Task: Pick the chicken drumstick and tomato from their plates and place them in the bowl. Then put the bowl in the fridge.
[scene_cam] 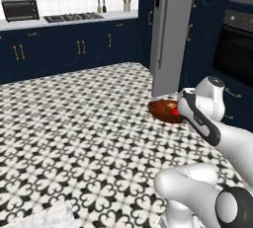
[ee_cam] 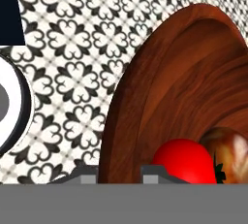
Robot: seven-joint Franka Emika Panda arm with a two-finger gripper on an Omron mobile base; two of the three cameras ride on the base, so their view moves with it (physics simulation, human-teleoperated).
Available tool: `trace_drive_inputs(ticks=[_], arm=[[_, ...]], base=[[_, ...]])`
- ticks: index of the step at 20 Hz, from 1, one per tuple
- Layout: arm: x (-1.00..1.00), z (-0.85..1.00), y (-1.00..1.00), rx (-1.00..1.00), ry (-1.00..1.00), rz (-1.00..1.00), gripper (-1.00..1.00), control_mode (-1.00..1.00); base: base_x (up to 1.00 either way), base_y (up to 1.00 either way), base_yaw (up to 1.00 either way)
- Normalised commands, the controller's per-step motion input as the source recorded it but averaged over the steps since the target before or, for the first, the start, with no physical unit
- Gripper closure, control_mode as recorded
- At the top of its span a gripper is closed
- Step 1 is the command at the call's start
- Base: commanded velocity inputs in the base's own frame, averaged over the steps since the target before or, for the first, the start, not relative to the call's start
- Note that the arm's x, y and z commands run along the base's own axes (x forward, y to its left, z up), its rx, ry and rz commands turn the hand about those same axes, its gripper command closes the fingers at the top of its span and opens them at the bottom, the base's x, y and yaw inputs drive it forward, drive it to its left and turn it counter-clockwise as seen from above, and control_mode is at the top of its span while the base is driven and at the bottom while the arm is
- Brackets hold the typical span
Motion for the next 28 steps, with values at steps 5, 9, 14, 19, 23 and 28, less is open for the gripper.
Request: trace_drive_inputs(ticks=[5, 9, 14, 19, 23, 28], arm=[[0.00, 0.00, 0.00, 0.00, 0.00, 0.00, 1.00, 1.00], [0.00, 0.00, 0.00, 0.00, 0.00, 0.00, 1.00, 1.00], [0.00, 0.00, 0.00, 0.00, 0.00, 0.00, 1.00, 1.00], [0.00, 0.00, 0.00, 0.00, 0.00, 0.00, 1.00, 1.00], [0.00, 0.00, 0.00, 0.00, 0.00, 0.00, 1.00, 1.00], [0.00, 0.00, 0.00, 0.00, 0.00, 0.00, 1.00, 1.00]], base=[[1.00, -0.01, 0.00], [1.00, 0.00, 0.00], [1.00, 0.00, 0.00], [1.00, 0.01, 0.00], [1.00, 0.13, -0.03], [1.00, 0.28, -0.07]])
